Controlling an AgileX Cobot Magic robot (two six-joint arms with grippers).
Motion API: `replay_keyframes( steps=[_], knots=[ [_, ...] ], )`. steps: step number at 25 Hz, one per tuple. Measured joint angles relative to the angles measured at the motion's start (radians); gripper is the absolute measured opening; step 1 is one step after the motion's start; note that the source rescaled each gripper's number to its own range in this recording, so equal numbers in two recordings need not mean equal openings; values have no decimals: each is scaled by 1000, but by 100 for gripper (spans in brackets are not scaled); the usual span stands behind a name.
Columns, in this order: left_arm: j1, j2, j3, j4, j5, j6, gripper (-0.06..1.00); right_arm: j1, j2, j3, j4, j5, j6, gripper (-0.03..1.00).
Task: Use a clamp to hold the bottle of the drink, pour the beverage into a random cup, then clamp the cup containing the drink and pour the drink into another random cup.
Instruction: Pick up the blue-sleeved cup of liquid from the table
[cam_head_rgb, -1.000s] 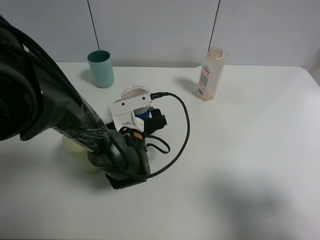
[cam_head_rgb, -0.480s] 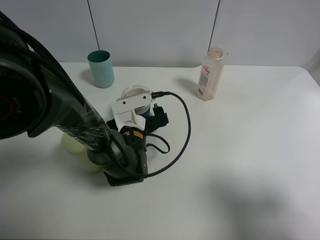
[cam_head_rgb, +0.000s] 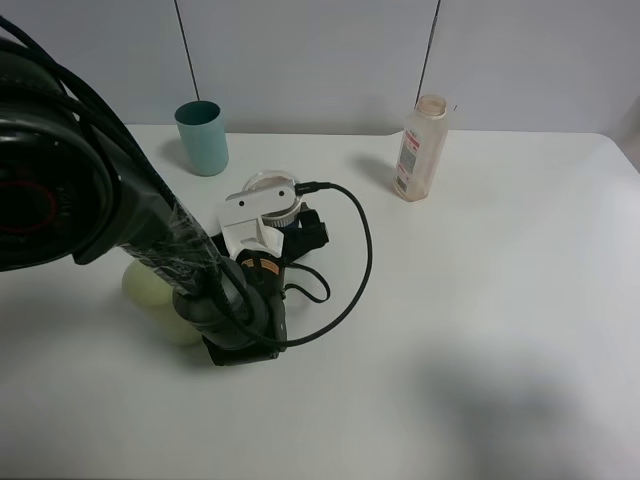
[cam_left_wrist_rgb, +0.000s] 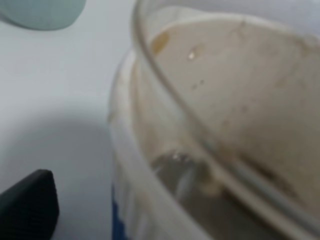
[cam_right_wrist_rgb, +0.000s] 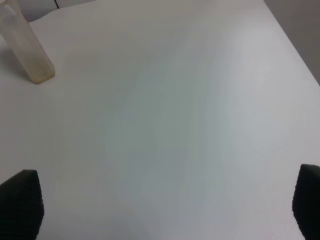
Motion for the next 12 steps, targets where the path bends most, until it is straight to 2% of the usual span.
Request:
replay_keyframes(
  steps=[5,6,8,10,11,12],
  knots=[
    [7,3,0,15,-4,2,99,0,0,0,0,0,0,100],
    [7,3,0,15,-4,6,92,0,0,0,0,0,0,100],
    [7,4,0,16,1,21,60,0,0,0,0,0,0,100],
    [7,4,0,19,8,41,6,0,0,0,0,0,0,100],
    [8,4,0,19,9,47,0,0,0,0,0,0,0,100],
    [8,4,0,22,9,51,1,0,0,0,0,0,0,100]
  ],
)
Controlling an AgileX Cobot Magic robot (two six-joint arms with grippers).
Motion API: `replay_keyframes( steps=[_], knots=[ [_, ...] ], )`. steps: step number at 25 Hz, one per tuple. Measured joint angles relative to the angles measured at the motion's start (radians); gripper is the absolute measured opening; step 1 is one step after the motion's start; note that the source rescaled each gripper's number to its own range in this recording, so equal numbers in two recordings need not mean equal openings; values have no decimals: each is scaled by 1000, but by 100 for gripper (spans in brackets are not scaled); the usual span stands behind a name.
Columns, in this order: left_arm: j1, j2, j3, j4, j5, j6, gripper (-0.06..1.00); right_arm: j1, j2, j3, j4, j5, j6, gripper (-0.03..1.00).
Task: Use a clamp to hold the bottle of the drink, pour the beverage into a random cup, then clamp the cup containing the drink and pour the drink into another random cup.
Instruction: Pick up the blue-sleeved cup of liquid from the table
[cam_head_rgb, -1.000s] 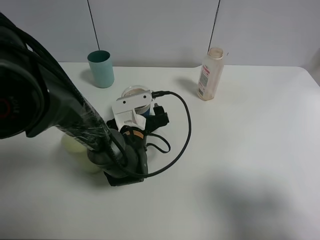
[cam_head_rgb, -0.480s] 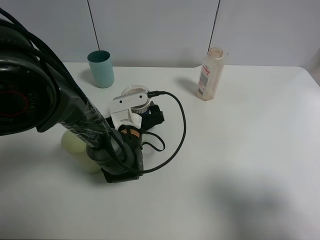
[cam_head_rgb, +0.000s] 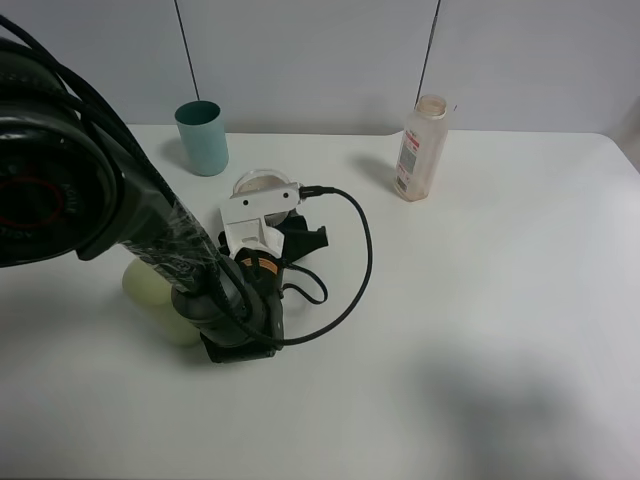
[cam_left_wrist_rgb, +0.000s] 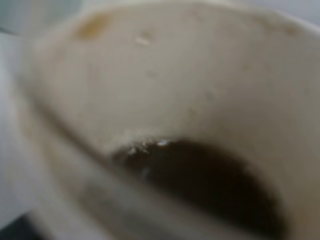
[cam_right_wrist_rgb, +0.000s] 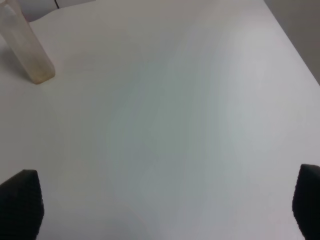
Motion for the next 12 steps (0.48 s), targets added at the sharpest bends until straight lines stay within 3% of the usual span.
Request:
replay_keyframes(
  steps=[12],
  knots=[
    [1,-42,2,78,74,41,1,0,0,0,0,0,0,100]
  ],
)
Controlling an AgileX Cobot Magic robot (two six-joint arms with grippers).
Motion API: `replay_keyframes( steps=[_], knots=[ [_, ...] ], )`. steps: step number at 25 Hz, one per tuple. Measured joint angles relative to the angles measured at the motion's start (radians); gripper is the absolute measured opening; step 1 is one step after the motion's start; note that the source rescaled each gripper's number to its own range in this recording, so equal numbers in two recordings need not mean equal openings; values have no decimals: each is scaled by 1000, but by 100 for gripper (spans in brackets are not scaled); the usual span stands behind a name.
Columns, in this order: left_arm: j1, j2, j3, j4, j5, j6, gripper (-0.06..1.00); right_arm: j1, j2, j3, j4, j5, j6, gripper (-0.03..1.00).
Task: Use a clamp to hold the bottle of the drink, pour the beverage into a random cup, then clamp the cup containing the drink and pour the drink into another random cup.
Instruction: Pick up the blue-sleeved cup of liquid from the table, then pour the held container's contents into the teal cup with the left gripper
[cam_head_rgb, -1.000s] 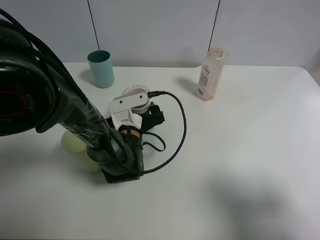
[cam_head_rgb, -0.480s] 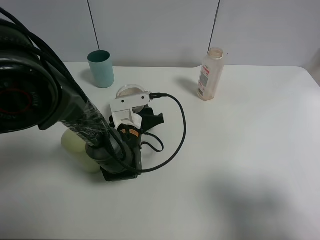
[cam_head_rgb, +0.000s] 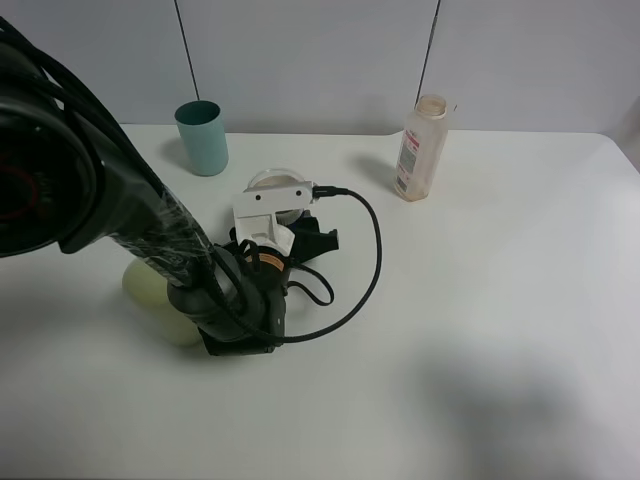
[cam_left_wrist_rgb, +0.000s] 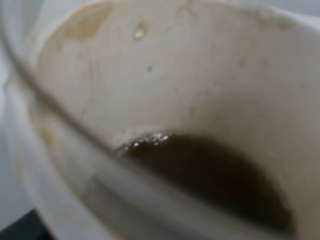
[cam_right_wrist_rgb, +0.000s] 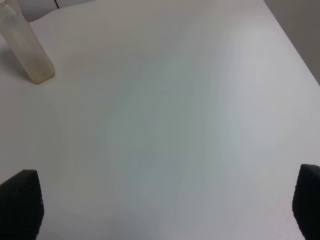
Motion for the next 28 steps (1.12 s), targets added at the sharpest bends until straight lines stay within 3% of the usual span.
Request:
replay_keyframes(
  steps=[23,28],
  knots=[
    [1,-290,8,72,91,375,1,0,0,0,0,0,0,100],
    [45,-374,65,141,124,396,1,0,0,0,0,0,0,100]
  ],
)
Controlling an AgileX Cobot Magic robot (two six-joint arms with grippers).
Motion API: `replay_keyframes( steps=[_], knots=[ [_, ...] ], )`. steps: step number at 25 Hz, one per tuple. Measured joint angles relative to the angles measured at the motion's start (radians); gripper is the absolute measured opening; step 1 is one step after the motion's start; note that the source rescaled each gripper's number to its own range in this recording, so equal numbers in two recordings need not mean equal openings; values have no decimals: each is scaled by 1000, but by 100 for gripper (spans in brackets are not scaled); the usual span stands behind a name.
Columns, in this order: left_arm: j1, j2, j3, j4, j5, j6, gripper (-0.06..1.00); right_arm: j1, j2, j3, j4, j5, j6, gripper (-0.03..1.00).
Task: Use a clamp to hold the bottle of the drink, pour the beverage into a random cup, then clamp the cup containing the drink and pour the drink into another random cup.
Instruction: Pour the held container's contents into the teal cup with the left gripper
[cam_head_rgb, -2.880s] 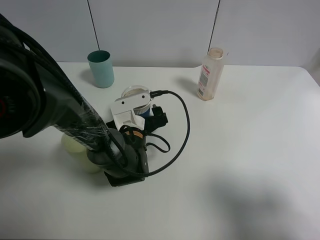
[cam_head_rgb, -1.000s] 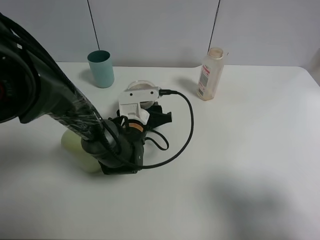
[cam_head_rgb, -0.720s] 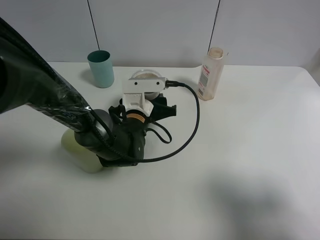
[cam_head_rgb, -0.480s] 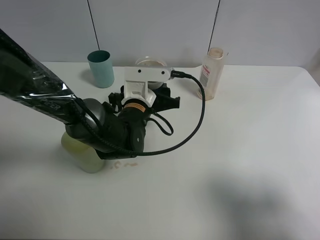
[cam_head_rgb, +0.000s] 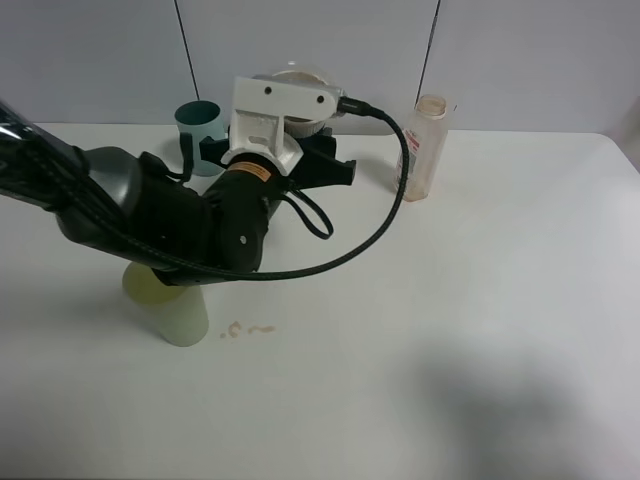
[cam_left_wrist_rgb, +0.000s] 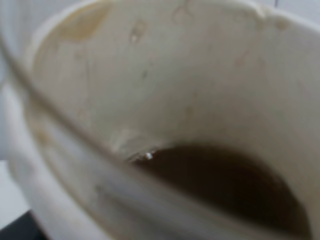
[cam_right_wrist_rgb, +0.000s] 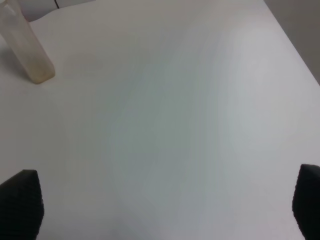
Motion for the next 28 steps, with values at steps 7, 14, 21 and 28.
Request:
replay_keyframes(
  steps=[7,14,21,28],
  knots=[
    [104,-109,131,122,27,2,1,0,0,0,0,0,0,100],
    [224,-180,225,247,43,-3,1,0,0,0,0,0,0,100],
    [346,-191,256,400,74,-63,1,0,0,0,0,0,0,100],
    [559,-191,259,656,150,-213,1,0,0,0,0,0,0,100]
  ],
)
